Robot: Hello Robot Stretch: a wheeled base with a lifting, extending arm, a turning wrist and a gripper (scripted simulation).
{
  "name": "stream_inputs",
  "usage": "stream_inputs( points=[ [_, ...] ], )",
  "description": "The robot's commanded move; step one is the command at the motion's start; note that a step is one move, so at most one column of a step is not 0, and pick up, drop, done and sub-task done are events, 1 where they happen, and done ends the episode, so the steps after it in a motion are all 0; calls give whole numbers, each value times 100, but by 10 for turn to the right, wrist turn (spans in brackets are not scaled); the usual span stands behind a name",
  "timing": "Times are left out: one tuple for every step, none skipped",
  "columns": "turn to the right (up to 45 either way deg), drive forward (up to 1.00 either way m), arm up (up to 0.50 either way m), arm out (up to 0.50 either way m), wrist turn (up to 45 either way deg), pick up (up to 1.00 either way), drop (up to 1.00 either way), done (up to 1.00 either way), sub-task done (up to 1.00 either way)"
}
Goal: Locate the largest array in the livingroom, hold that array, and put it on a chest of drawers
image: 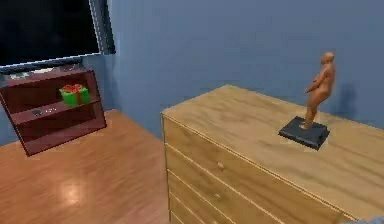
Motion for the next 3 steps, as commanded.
stream_inputs(
  points=[
    [-450,0,0,0,0,0,0,0,0],
    [-450,0,0,0,0,0,0,0,0],
    [-300,0,0,0,0,0,0,0,0]
  ],
)
